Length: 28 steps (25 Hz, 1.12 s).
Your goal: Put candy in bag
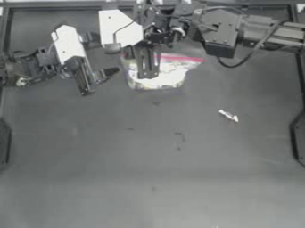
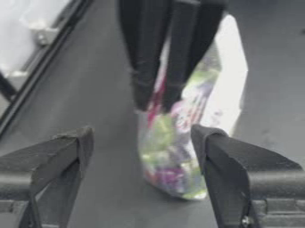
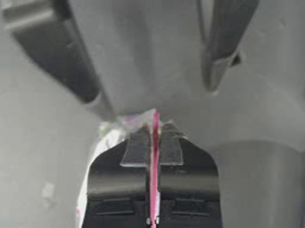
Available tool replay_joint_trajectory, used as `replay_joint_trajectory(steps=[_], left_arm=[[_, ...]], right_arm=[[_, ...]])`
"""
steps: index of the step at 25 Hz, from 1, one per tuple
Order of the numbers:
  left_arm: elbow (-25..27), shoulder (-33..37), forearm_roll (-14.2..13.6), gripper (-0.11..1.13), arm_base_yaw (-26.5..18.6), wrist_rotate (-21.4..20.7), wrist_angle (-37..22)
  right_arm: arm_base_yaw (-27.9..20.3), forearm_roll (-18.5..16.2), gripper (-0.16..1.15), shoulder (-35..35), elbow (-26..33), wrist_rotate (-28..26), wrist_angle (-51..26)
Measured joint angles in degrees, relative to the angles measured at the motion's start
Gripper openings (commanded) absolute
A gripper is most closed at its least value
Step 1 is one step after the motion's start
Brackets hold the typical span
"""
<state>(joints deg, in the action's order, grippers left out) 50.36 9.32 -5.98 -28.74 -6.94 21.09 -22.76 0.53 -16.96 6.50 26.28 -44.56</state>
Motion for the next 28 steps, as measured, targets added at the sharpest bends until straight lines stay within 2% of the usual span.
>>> replay_joint_trajectory(steps=[9,18,28], left_arm=[[-0.70,-1.14,-0.18,0.94,0.26,0.00,0.00],[-2.02,-1.93,-0.62,0.84,0.18,0.00,-0.18],[-2.11,-2.29,-0.79,0.83,-0.18,0.00,-1.23]], right_arm=[[0.00,0.00,0.04,0.00,-0.09,0.00,0.26],[0.00,0.00,0.04,0.00,-0.35,-0.09,0.53],[0.00,-0.09,0.04,0.00,-0.53,-0.09,0.79]])
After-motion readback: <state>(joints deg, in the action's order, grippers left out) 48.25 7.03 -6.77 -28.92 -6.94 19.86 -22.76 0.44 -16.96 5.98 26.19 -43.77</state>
